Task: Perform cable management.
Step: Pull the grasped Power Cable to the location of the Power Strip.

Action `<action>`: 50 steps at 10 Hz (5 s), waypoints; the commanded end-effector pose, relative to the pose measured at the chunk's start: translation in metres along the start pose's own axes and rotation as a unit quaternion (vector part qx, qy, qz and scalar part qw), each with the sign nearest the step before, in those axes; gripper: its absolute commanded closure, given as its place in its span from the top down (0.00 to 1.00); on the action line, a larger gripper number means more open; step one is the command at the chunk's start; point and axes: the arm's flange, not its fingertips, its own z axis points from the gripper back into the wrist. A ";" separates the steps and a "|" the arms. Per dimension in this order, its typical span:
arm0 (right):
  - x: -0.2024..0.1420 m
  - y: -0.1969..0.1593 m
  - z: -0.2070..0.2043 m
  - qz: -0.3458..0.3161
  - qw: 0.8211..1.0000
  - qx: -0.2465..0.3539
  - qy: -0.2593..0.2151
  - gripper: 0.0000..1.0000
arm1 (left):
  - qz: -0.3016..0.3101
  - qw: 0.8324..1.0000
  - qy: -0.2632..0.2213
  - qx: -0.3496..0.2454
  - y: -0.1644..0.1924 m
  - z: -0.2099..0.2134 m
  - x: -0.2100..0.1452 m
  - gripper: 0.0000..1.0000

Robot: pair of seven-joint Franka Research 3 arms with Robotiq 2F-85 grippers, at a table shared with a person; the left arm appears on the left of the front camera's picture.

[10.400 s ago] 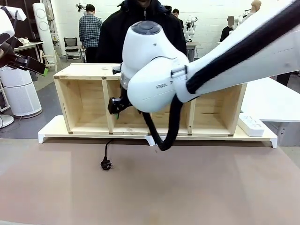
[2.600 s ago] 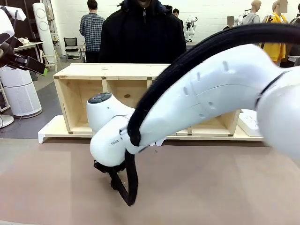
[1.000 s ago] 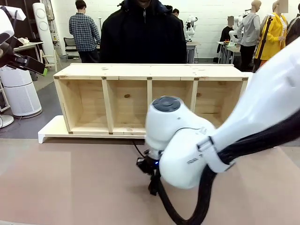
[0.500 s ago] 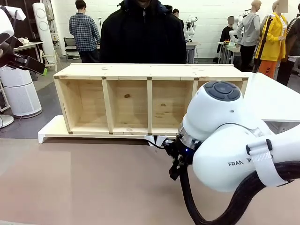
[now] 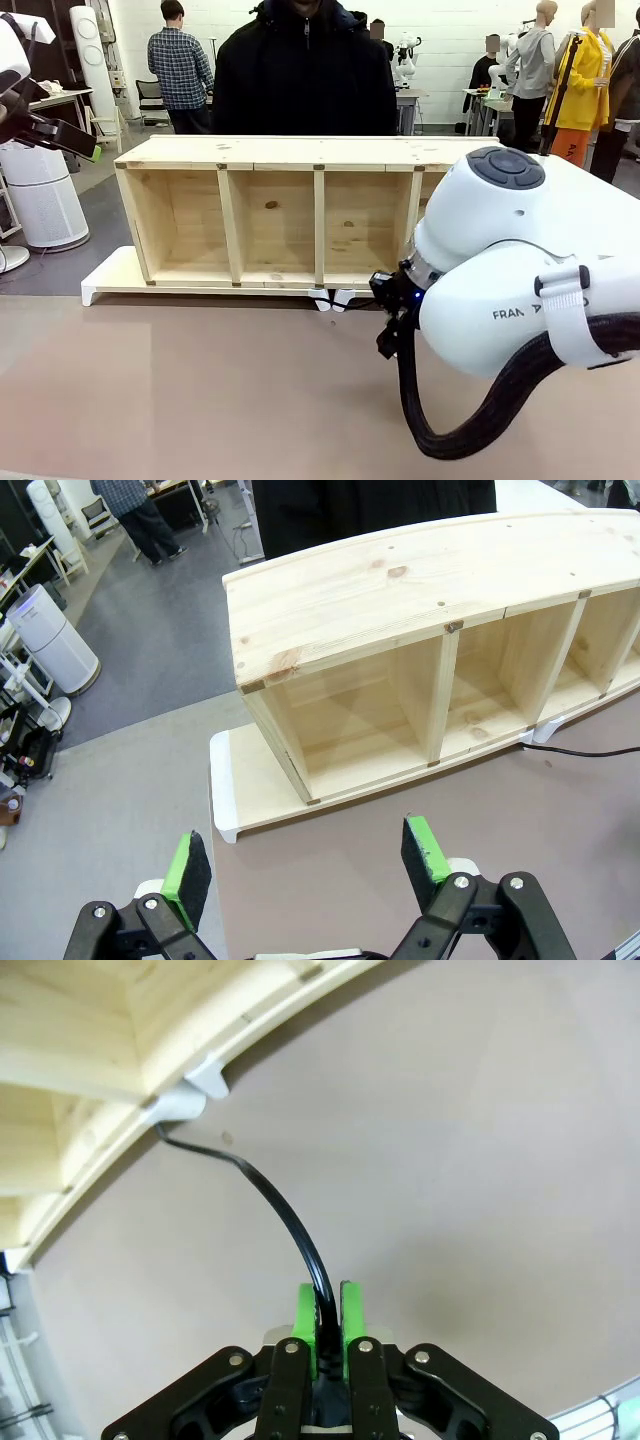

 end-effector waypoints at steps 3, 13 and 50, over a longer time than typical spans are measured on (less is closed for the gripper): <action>0.000 0.000 0.000 0.000 1.000 0.000 0.000 0.12 | -0.001 1.000 -0.005 0.002 0.000 -0.002 0.001 1.00; 0.039 -0.091 0.068 -0.099 0.993 0.043 -0.048 0.12 | -0.001 1.000 -0.005 0.002 0.000 -0.002 0.001 1.00; 0.364 -0.140 0.095 0.239 0.945 -0.075 -0.208 0.12 | -0.001 1.000 -0.005 0.002 0.000 -0.002 0.001 1.00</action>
